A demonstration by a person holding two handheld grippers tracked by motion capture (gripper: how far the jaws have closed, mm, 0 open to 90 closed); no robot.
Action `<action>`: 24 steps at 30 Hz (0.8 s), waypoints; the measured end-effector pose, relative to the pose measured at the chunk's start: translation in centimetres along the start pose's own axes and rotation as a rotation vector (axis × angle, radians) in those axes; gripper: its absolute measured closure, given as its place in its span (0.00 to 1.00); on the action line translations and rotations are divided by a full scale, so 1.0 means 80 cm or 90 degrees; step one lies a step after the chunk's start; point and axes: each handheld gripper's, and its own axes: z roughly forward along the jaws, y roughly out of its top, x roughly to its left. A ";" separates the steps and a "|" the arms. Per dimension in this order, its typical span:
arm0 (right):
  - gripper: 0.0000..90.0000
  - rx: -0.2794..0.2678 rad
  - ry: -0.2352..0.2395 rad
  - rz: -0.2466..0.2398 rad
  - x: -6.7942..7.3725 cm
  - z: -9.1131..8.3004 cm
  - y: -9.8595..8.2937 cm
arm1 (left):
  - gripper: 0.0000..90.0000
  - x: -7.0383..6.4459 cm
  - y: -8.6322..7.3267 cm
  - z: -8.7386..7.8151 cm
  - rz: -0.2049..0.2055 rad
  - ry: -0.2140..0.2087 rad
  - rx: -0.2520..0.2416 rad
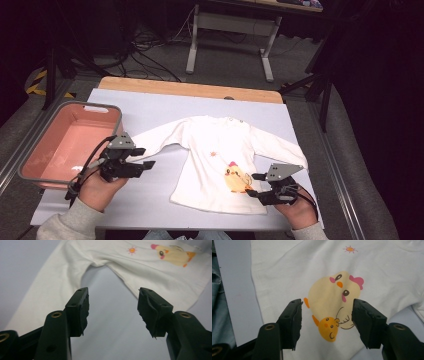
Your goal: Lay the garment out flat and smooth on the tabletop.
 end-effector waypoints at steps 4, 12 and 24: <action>0.42 -0.017 -0.006 0.008 -0.001 -0.001 -0.002 | 0.49 -0.009 -0.005 0.016 0.014 -0.049 -0.006; 0.30 -0.073 -0.023 0.042 -0.004 0.004 -0.013 | 0.48 -0.019 -0.016 0.045 0.035 -0.114 -0.010; 0.23 -0.118 -0.031 0.062 -0.005 0.008 -0.020 | 0.50 -0.034 -0.023 0.073 0.067 -0.139 0.038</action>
